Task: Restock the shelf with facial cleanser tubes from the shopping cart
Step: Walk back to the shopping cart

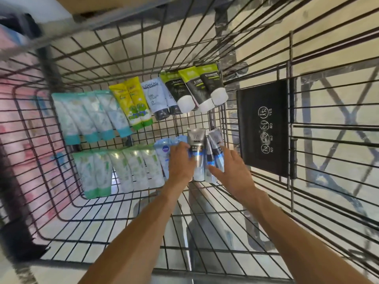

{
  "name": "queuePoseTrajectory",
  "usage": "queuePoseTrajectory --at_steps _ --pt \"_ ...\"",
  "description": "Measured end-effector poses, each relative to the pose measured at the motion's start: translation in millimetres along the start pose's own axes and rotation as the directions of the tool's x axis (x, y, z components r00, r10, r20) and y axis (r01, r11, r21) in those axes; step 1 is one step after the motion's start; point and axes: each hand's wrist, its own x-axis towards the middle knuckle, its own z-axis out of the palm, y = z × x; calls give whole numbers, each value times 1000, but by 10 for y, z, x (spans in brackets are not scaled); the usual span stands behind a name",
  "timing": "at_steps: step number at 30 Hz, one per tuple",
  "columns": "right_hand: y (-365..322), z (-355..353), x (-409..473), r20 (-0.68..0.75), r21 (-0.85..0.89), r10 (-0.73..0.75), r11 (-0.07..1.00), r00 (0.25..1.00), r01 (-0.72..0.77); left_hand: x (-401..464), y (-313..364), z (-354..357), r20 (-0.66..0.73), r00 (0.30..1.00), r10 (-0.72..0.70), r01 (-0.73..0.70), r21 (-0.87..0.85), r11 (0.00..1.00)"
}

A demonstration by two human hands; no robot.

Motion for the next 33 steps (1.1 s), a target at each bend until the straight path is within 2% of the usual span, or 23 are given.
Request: queuePoseTrajectory --at_steps 4,7,10,17,21,25,28,33 --pt "58 91 -62 6 80 54 995 999 -55 -57 83 89 10 998 -55 55 61 997" --pt "95 144 -83 2 74 67 995 998 -67 -57 140 213 -71 993 -93 99 79 992" --pt "144 174 -78 15 55 56 997 998 -57 -6 153 236 -83 992 -96 102 73 992" --pt "200 197 -61 77 90 96 991 992 -103 103 -118 -81 89 994 -60 61 0 998" --pt "182 205 -28 100 134 133 980 986 -146 12 -275 -447 196 981 -9 39 -150 988" --pt "133 233 49 132 151 123 978 984 -143 -98 -439 -700 128 991 -40 75 -282 956" --pt "96 339 191 167 125 125 981 978 -146 -134 -568 -819 86 994 -71 94 -317 944" --pt "53 594 379 67 249 246 934 967 -254 -123 -772 -867 60 992 -114 128 -338 932"
